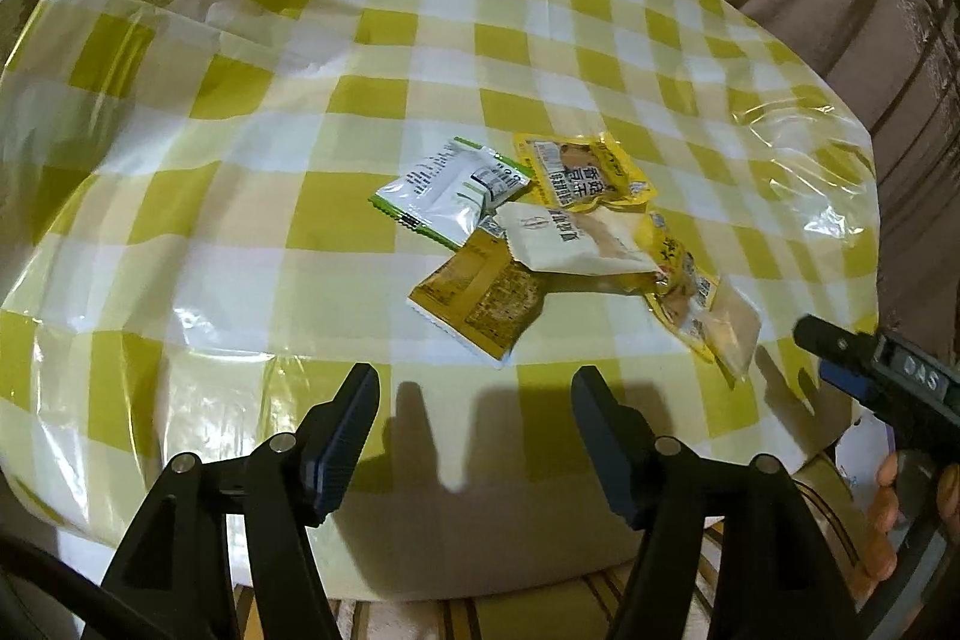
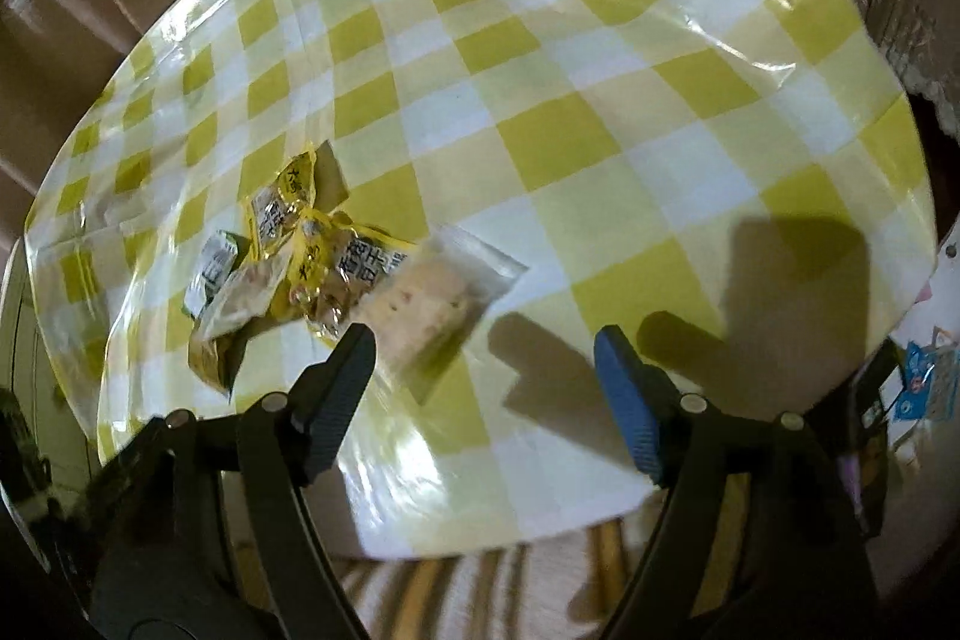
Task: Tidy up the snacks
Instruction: 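Move both tools back over the snack pile on the table, then grasp the yellow-green snack bag with the left tool while the right tool grasps the cookie packet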
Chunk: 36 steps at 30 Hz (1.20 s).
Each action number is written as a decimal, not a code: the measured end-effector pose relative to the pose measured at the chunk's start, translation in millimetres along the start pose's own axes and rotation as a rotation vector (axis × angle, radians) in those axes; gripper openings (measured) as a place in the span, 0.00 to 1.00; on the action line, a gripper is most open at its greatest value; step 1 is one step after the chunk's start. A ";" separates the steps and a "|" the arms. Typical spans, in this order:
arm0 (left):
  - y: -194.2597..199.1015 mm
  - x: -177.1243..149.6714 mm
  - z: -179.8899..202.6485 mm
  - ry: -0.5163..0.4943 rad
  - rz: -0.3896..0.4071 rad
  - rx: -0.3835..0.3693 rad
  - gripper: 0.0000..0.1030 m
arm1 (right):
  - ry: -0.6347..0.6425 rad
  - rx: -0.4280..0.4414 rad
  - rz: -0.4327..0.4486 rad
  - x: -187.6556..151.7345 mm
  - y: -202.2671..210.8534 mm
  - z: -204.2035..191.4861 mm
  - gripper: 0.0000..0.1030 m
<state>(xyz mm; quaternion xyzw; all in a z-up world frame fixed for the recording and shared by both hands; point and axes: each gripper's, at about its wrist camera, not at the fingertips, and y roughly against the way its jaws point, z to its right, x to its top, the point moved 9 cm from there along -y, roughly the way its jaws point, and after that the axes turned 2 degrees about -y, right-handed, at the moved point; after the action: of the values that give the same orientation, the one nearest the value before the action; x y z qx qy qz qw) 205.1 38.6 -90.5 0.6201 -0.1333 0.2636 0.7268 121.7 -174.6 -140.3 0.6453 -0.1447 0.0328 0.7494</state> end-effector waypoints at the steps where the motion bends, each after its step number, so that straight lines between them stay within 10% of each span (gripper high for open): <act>1: -2.3 0.6 -0.1 -0.008 -0.003 -0.001 0.67 | -0.006 -0.008 0.000 1.1 -3.8 -2.1 0.76; 32: -54.2 32.3 5.3 -0.206 -0.019 -0.016 0.68 | 0.091 -0.071 -0.062 -1.9 -33.6 2.8 0.80; 36: -53.0 33.1 7.3 -0.214 -0.009 -0.032 0.56 | 0.105 -0.088 -0.064 0.3 -35.0 5.8 0.80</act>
<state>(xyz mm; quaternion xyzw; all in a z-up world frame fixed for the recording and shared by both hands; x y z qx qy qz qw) 262.5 33.8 -116.0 0.6335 -0.2115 0.1906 0.7195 129.2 -186.0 -173.0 0.6136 -0.0859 0.0360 0.7841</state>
